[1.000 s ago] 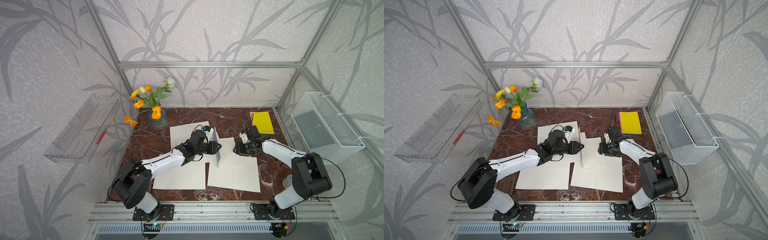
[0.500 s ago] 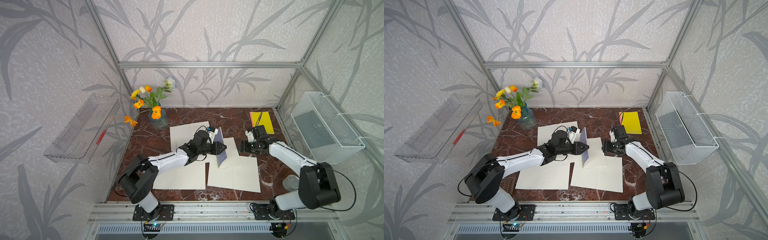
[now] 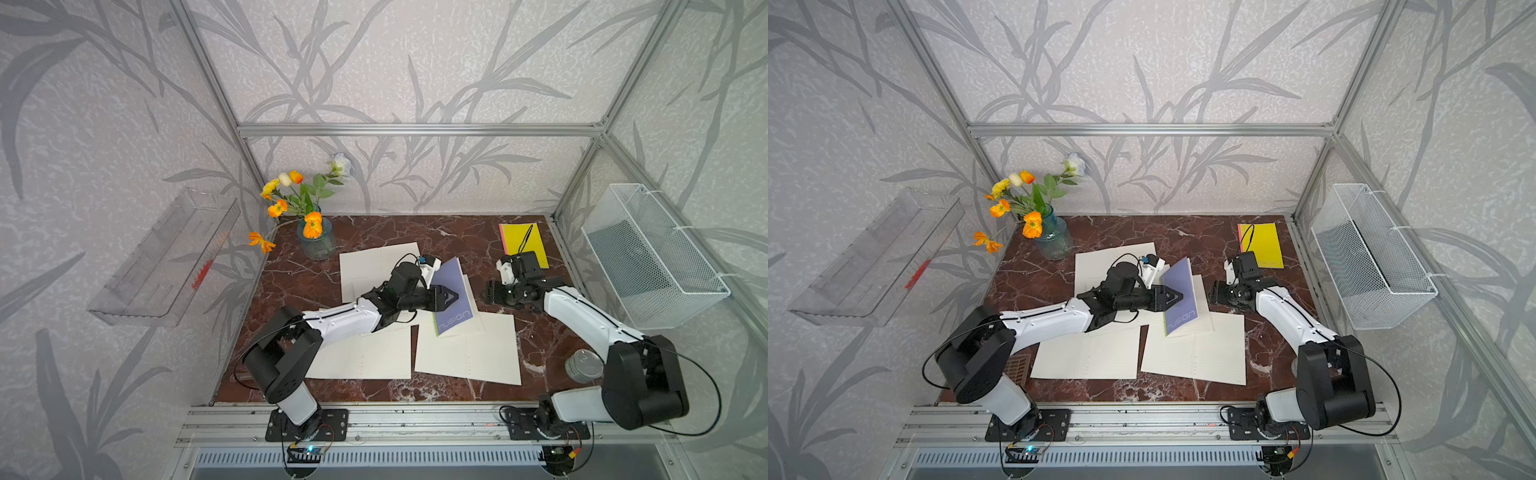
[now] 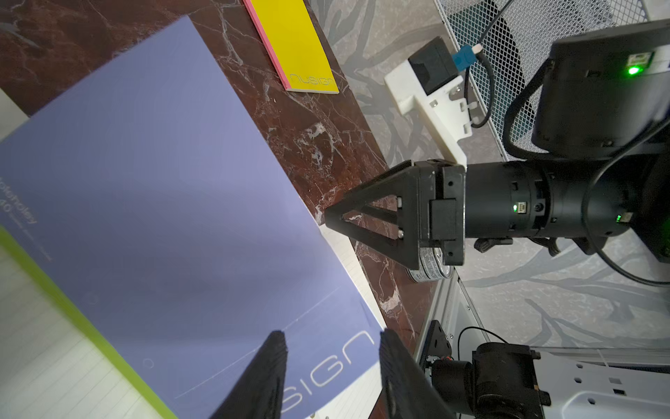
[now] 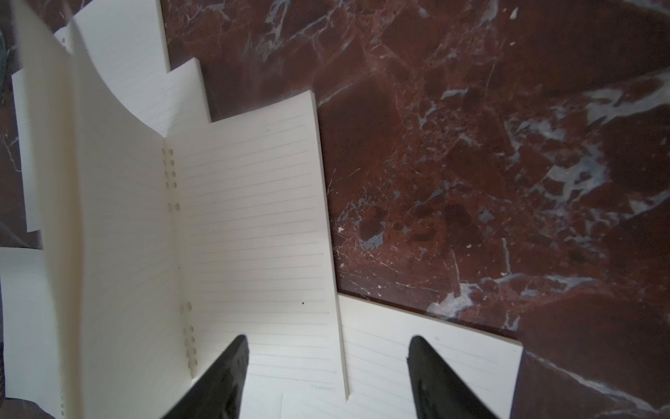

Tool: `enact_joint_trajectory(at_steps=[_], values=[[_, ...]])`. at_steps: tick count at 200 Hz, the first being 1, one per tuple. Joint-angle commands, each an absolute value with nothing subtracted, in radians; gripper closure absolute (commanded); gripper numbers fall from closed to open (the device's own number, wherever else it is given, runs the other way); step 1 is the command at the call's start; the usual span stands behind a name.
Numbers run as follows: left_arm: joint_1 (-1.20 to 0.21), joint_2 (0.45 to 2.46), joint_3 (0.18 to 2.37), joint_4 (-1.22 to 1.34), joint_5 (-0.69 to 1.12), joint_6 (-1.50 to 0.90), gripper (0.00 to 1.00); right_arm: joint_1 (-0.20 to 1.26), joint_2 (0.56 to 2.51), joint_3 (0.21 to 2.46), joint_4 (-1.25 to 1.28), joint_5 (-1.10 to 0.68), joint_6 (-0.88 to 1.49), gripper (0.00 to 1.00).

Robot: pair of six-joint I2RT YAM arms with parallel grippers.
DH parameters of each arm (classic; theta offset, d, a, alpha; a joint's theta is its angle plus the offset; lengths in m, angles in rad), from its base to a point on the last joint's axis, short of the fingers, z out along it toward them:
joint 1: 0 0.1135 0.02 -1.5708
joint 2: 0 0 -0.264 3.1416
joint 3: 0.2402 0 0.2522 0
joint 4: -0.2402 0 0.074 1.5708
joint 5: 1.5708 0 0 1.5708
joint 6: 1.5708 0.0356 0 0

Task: Close the notebook
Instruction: Close the notebook at the center of the board, then pick up the notebook from the center of the board.

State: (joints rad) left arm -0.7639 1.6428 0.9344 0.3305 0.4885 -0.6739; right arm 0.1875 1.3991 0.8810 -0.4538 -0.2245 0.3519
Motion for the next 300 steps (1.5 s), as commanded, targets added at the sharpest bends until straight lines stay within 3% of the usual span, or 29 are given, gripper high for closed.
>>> enact_joint_trajectory(at_steps=[1,150,300], values=[[-0.766,1.666,0.954,0.341,0.474,-0.678,0.56,0.182,1.370,0.870,-0.473,-0.209,0.353,0.30],[-0.767,1.706,0.877,0.143,0.301,-0.723,0.56,0.273,1.531,0.894,-0.433,-0.257,0.307,0.31],[-0.804,1.763,0.827,0.219,0.303,-0.867,0.55,0.345,1.632,0.907,-0.425,-0.173,0.321,0.38]])
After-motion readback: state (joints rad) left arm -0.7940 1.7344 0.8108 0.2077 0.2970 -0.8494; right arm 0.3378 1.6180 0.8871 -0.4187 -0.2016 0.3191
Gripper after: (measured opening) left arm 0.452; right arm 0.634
